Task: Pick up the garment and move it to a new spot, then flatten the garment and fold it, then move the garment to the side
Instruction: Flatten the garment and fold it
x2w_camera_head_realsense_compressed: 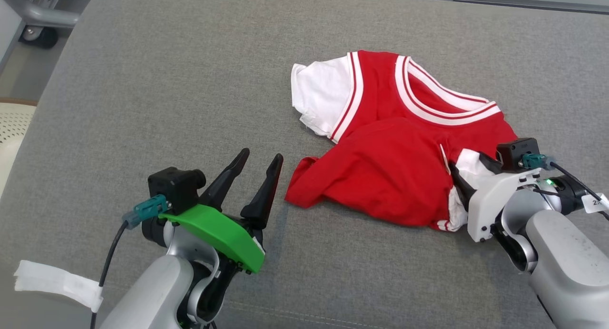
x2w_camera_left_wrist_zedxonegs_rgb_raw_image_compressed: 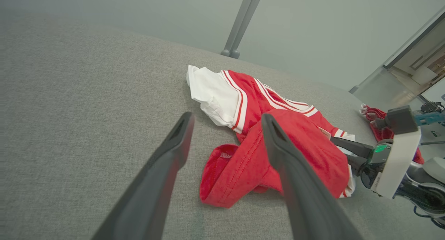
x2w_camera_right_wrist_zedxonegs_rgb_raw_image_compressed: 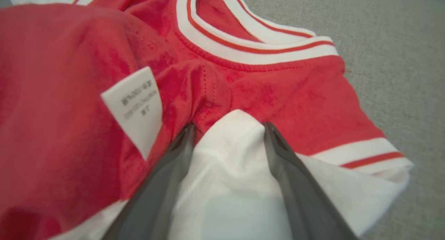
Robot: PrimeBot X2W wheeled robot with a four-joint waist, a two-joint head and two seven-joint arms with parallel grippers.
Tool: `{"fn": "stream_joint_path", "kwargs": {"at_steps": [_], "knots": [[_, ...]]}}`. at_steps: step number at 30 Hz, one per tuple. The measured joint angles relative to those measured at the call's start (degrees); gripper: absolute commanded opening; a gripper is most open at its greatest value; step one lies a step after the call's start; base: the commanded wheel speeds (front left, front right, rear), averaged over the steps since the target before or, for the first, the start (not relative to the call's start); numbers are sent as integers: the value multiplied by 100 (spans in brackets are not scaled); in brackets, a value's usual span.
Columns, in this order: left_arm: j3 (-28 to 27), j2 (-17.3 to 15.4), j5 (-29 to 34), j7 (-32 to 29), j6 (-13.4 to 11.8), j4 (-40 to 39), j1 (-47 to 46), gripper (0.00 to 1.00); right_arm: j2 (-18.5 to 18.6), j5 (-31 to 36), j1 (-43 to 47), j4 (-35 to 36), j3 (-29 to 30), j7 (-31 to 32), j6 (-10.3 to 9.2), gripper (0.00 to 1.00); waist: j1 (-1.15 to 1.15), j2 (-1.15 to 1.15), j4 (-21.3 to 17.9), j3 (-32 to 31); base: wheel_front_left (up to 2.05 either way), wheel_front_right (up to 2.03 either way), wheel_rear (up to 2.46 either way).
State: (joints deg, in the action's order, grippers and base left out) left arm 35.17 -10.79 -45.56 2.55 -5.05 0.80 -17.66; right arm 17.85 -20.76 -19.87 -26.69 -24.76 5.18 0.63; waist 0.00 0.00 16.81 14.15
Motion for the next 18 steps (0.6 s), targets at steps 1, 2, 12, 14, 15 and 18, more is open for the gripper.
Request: {"fn": "stream_joint_path", "kwargs": {"at_steps": [1,2,12,14,15,18], "knots": [[-12,-26,0,4,-1,-13,17,100,8,0,-7,-16,-1,0,4,100,0,0,-21,1,0,0,0],[-22,-44,0,4,-1,-32,23,100,14,0,-10,-31,-2,-1,14,100,0,0,-48,-2,0,0,0],[-140,-116,-36,1,-7,-301,51,100,75,-15,-23,-123,14,51,125,87,0,0,-354,-11,0,0,0],[-111,-115,-53,-9,-9,-324,59,100,97,-60,-23,-157,54,51,130,38,0,0,-398,3,0,0,0],[-93,-114,-58,-27,-9,-327,63,100,121,-60,-23,-164,65,49,131,25,0,0,-409,13,0,0,0],[-79,-124,-58,-58,-10,-356,74,100,125,-94,-56,-164,60,51,148,0,0,0,-435,33,0,0,0]]}}
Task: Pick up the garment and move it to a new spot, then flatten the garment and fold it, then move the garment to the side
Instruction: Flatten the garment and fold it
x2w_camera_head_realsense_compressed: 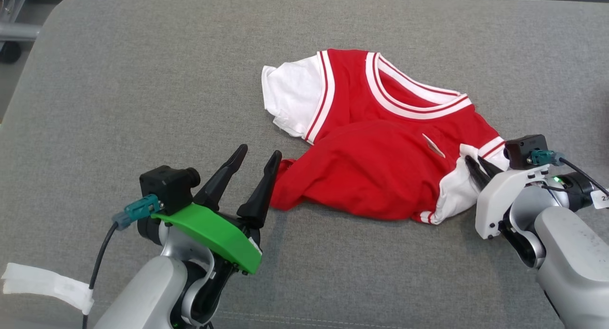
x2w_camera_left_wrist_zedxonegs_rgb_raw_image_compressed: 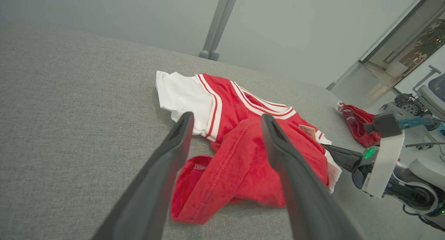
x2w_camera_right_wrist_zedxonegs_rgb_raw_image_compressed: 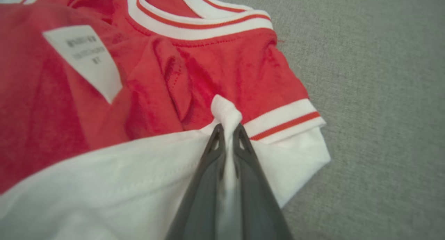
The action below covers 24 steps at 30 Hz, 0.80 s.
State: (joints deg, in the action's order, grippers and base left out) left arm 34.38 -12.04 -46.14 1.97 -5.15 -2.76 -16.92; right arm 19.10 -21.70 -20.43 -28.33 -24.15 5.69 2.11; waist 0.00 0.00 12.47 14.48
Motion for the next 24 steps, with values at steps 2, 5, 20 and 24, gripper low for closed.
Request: {"fn": "stream_joint_path", "kwargs": {"at_steps": [2,5,20,24], "knots": [[4,-42,0,-54,-19,-46,10,100,-18,0,-44,5,-13,11,36,0,0,0,-30,21,0,0,0],[65,-98,4,-121,-20,-78,9,100,-48,0,-83,36,-26,-10,45,0,0,0,-92,47,0,0,0],[41,-141,58,-353,-24,-245,-206,100,-115,-133,-125,197,23,-126,48,0,0,0,-671,184,0,0,0],[52,-142,59,-425,-38,-264,-271,100,-131,-158,-125,218,42,-191,48,0,0,0,-858,308,0,0,0]]}}
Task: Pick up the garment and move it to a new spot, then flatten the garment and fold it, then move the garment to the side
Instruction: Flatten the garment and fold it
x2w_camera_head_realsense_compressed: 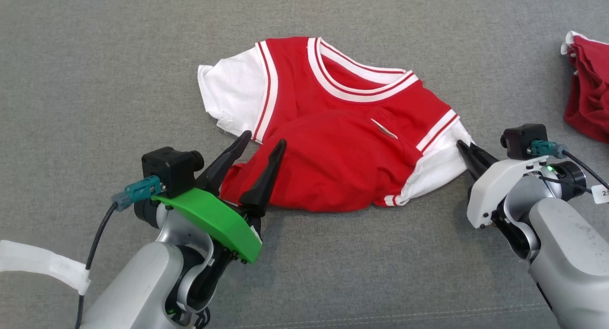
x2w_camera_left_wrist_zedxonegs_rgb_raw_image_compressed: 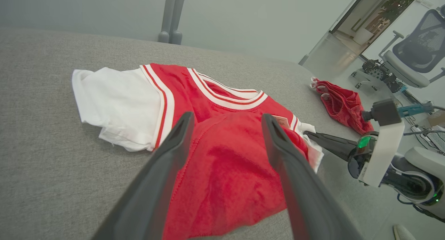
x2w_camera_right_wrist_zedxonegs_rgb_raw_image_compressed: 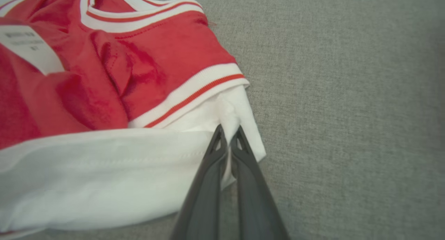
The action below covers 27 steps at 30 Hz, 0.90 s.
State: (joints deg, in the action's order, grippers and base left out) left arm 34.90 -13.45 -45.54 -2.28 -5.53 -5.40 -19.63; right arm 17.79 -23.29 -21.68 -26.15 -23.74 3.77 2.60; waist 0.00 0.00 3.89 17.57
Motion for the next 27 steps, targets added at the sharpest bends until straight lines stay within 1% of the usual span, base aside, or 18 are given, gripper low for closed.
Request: {"fn": "stream_joint_path", "kwargs": {"at_steps": [7,16,21,27], "knots": [[130,-73,66,-305,-1,45,-324,100,-48,-55,0,204,53,-138,9,0,0,0,-173,157,0,0,0],[525,-86,389,-1106,4,352,-1351,100,-254,-79,233,318,-96,-308,42,0,0,0,-545,316,0,0,0],[644,-27,458,-1488,4,665,-1761,100,-254,-70,237,307,-102,-356,37,0,0,0,-819,432,0,0,0],[671,-3,526,-1706,4,1092,-2045,100,-175,-63,237,293,37,-469,-21,0,0,0,-1105,622,0,0,0]]}}
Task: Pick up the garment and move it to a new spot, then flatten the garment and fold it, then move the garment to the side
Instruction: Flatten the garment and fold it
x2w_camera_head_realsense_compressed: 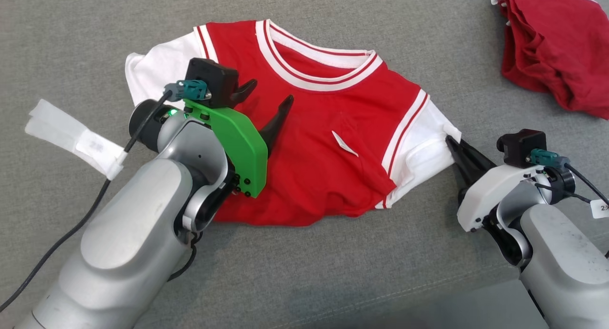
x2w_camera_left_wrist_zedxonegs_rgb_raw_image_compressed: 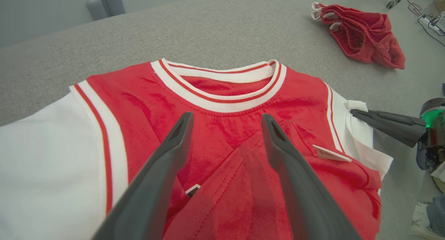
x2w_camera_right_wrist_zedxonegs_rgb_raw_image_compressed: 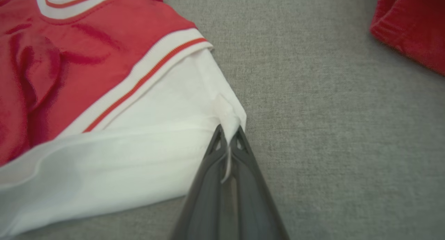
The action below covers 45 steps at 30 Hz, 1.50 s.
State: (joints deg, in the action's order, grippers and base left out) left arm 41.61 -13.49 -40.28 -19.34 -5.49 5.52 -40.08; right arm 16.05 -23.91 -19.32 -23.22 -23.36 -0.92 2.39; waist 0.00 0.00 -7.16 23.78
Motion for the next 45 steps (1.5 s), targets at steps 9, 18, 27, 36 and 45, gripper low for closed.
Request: {"fn": "stream_joint_path", "kwargs": {"at_steps": [9,18,27,36,45], "knots": [[456,363,20,-114,307,334,-8,100,9,-34,-6,-5,101,-182,-3,0,0,0,-189,205,0,0,0],[851,608,-140,-222,675,104,2,100,124,-83,81,-133,266,-304,-81,0,0,0,-19,145,0,0,0],[1059,778,-357,-332,808,-87,255,100,246,-99,188,-230,296,-307,-108,0,0,0,231,3,0,0,0],[980,809,-380,-331,700,-45,254,100,242,-94,153,-215,245,-304,-97,0,0,0,189,46,0,0,0],[991,904,-380,-277,671,19,170,100,123,-96,68,-202,226,-310,-92,0,0,0,18,132,0,0,0]]}}
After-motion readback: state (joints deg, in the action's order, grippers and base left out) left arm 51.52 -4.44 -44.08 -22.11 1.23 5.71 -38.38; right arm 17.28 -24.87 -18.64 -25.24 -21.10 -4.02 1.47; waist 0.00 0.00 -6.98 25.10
